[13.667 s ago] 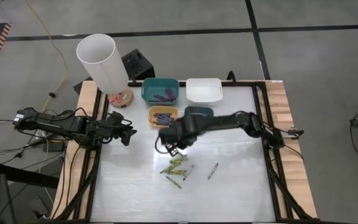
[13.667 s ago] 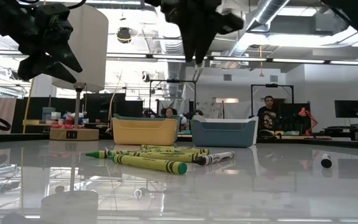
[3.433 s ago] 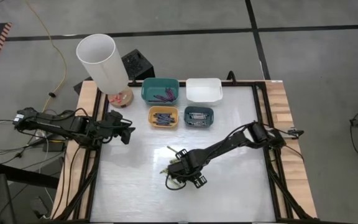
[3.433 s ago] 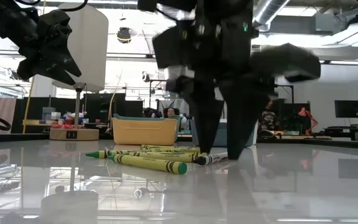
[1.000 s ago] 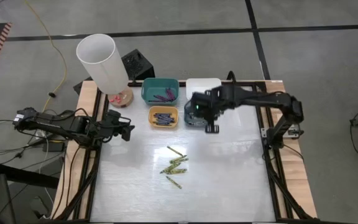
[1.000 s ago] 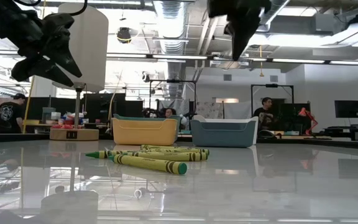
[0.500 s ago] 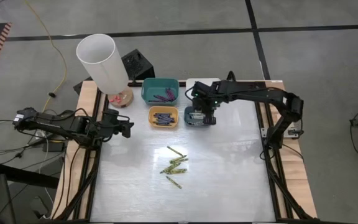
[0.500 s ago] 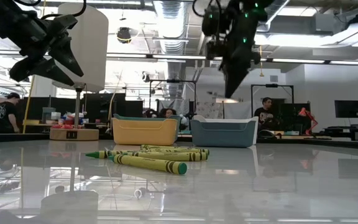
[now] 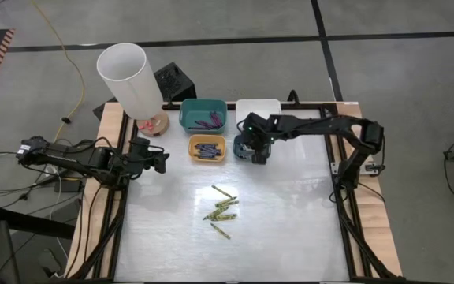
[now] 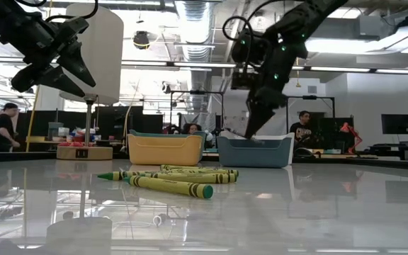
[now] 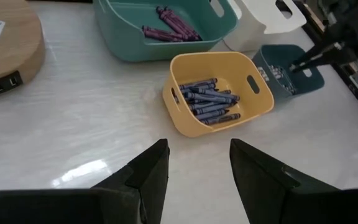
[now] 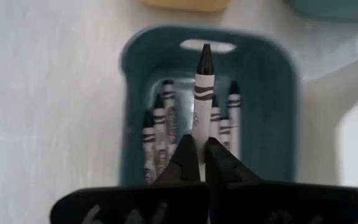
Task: Sort crayons
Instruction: Put the black crayon into the blue bin
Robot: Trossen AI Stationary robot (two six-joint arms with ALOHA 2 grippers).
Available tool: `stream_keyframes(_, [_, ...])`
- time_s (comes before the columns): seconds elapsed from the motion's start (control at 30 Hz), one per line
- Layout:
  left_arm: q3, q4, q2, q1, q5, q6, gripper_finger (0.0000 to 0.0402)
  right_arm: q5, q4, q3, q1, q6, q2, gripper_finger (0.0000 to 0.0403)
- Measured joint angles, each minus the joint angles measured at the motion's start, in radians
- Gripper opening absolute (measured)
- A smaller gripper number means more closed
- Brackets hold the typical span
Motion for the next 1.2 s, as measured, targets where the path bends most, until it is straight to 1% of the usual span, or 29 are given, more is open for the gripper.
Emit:
stream_keyframes(0.1, [0.000, 0.000, 0.000, 0.000, 0.000, -0.002, 0.0160, -0.003, 0.047, -0.031, 0.006, 0.005, 0.000, 0.0002])
stream_keyframes(0.3, [0.000, 0.000, 0.000, 0.000, -0.001, -0.001, 0.0160, -0.001, 0.041, -0.035, -0.002, 0.015, 0.000, 0.0002])
stream_keyframes(0.73, [0.000, 0.000, 0.000, 0.000, 0.002, -0.007, 0.0160, 0.003, 0.054, -0.035, 0.005, 0.007, 0.095, 0.0001])
stream_keyframes(0.83, [0.000, 0.000, 0.000, 0.000, 0.004, -0.008, 0.0160, 0.004, 0.050, -0.035, -0.002, 0.011, 0.100, 0.0003])
stream_keyframes(1.03, [0.000, 0.000, 0.000, 0.000, 0.010, -0.008, 0.0160, 0.009, 0.051, -0.034, -0.012, 0.037, 0.097, 0.0020])
stream_keyframes(1.2, [0.000, 0.000, 0.000, 0.000, 0.010, -0.006, 0.0160, 0.008, 0.051, -0.034, -0.016, 0.068, 0.096, 0.0046])
